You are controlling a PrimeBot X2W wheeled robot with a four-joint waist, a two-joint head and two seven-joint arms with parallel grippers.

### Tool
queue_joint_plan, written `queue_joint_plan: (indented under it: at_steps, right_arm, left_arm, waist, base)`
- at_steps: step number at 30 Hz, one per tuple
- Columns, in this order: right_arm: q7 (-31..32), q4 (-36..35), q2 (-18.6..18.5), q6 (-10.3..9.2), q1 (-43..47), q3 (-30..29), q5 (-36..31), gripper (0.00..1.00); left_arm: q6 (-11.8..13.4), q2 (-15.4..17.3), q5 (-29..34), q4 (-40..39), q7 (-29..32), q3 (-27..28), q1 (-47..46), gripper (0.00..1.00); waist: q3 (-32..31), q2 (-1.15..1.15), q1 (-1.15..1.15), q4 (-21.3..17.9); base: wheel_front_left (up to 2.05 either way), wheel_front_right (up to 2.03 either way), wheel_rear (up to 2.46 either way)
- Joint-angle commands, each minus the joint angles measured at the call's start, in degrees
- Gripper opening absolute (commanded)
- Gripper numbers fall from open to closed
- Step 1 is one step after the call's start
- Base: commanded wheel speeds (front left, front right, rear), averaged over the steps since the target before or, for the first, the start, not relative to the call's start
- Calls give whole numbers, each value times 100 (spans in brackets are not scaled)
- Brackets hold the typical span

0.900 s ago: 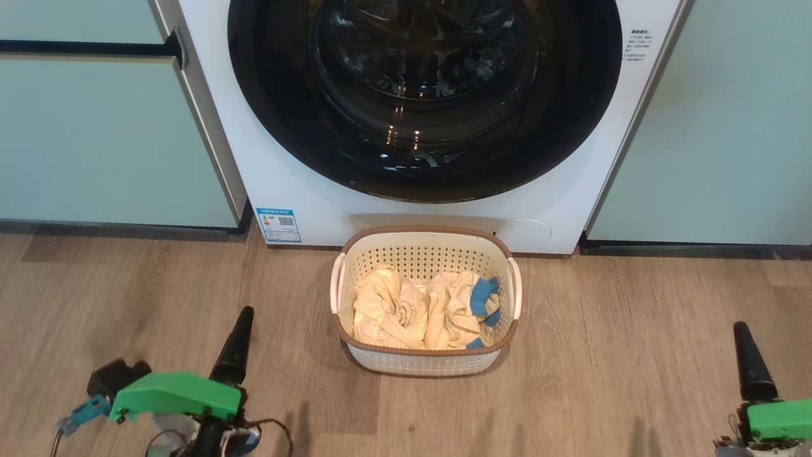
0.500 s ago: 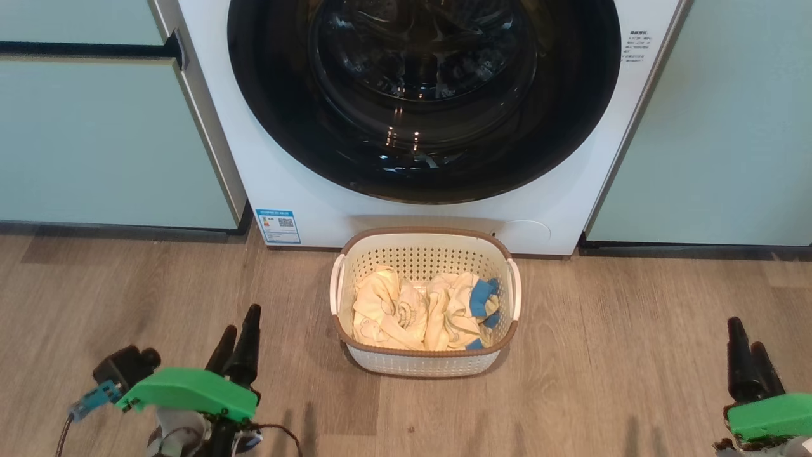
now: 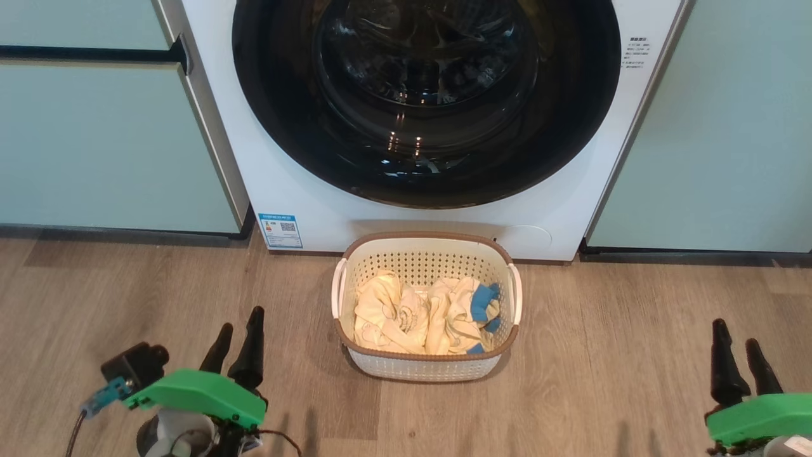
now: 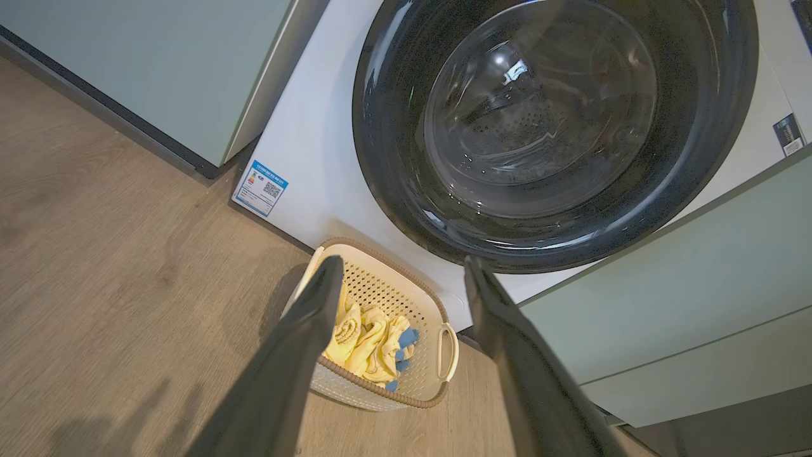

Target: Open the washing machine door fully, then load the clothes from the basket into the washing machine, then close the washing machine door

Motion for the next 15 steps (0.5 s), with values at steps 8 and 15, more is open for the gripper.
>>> queue_joint_plan:
  at_steps: [8, 15]
  right_arm:
    - [-205, -200, -106, -11, -438, 253, -667, 100]
    - [-323, -197, -123, -12, -481, 396, -1125, 100]
  left_arm:
    - [-15, 115, 662, -93, -197, 86, -410, 100]
    - [-26, 120, 1118, -28, -315, 64, -467, 100]
  waist:
    - [-15, 0, 0, 13]
    - [-17, 0, 0, 21]
  base:
    - [0, 0, 0]
    - [0, 0, 0]
